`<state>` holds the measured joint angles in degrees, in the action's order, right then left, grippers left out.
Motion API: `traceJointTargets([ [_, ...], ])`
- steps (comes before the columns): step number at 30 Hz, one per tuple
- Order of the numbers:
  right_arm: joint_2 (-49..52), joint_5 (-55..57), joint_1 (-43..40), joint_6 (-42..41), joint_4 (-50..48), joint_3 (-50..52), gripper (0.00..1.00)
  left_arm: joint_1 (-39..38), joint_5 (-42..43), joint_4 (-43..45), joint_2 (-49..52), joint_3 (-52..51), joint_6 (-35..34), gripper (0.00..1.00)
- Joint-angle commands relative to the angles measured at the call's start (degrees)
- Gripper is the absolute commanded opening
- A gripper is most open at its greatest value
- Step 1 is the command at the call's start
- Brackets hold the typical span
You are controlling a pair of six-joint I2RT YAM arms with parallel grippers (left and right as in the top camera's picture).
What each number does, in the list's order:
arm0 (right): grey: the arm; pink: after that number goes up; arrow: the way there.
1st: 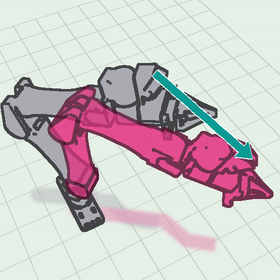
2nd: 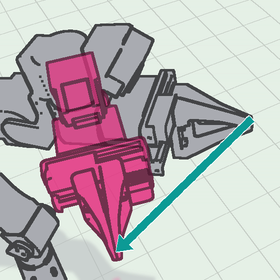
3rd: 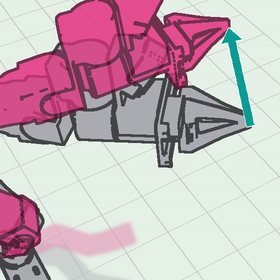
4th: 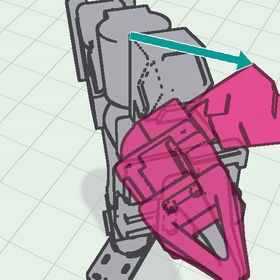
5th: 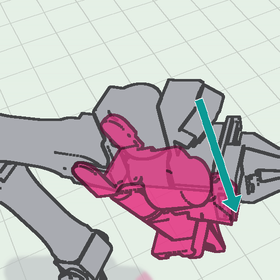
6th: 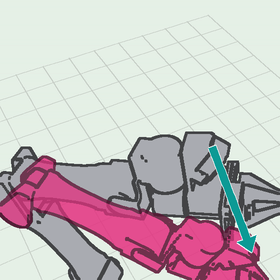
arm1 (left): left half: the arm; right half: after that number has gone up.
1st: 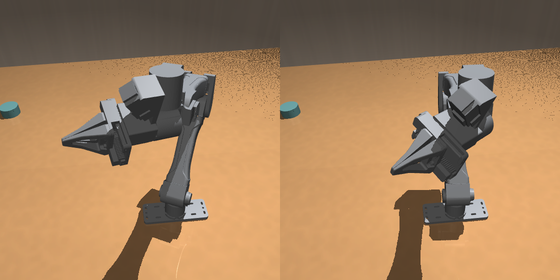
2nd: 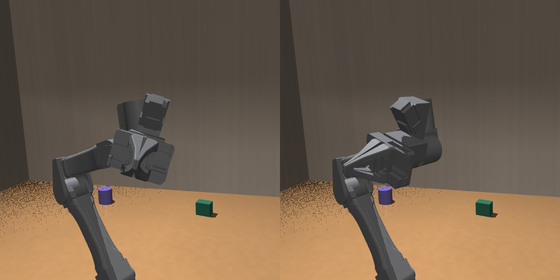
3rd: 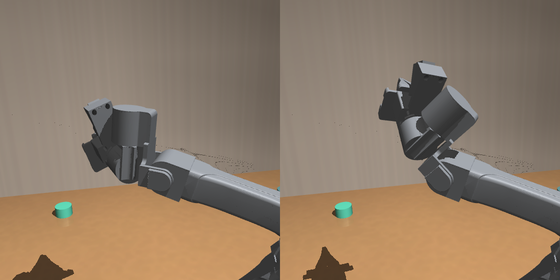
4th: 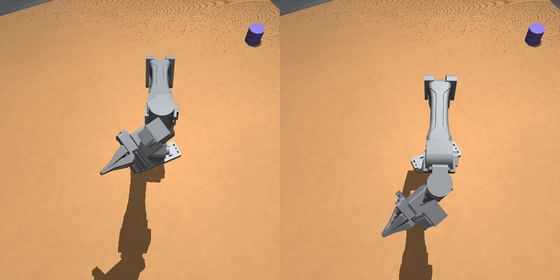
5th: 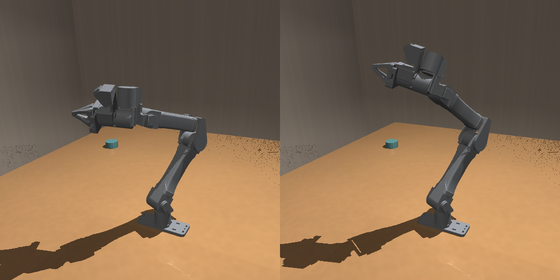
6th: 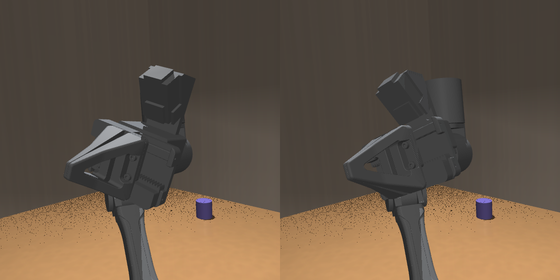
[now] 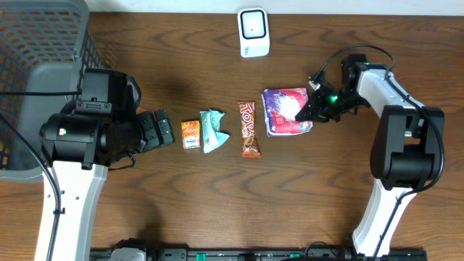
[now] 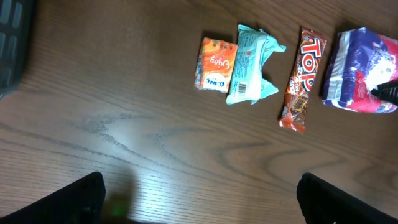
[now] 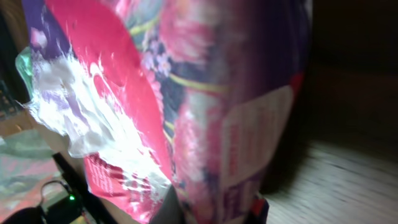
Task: Scan the item barcode
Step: 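Carry the purple box up to the scanner, barcode facing it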
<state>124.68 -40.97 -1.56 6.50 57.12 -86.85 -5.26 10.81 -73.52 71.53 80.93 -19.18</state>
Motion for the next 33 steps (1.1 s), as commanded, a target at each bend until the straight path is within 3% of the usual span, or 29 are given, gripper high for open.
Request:
traceJointTargets([
  [1, 0.0, -3.0, 1.5, -4.3, 0.9, -3.6, 0.01, 0.2, 0.1, -0.2, 0.0, 0.0, 1.2, 0.98],
  [4, -0.3, -6.8, 1.8, -6.9, 1.8, -9.2, 0.01, 0.2, 0.1, -0.2, 0.0, 0.0, 1.2, 0.98],
  [9, -0.4, -8.9, 3.1, -19.4, -4.1, -18.6, 0.01, 0.2, 0.1, -0.2, 0.0, 0.0, 1.2, 0.98],
  [14, -0.2, -6.0, 7.0, -38.0, -26.1, -20.3, 0.01, 0.2, 0.1, -0.2, 0.0, 0.0, 1.2, 0.98],
  [18, 0.7, 6.9, 10.7, -44.9, -35.5, -20.3, 0.01, 0.2, 0.1, -0.2, 0.0, 0.0, 1.2, 0.98],
  [23, 3.0, 15.6, 13.8, -46.4, -41.0, -20.3, 0.01, 0.2, 0.1, -0.2, 0.0, 0.0, 1.2, 0.98],
  [33, 3.3, 15.7, 9.5, -43.8, -40.5, -21.6, 0.01, 0.2, 0.1, -0.2, 0.0, 0.0, 1.2, 0.98],
])
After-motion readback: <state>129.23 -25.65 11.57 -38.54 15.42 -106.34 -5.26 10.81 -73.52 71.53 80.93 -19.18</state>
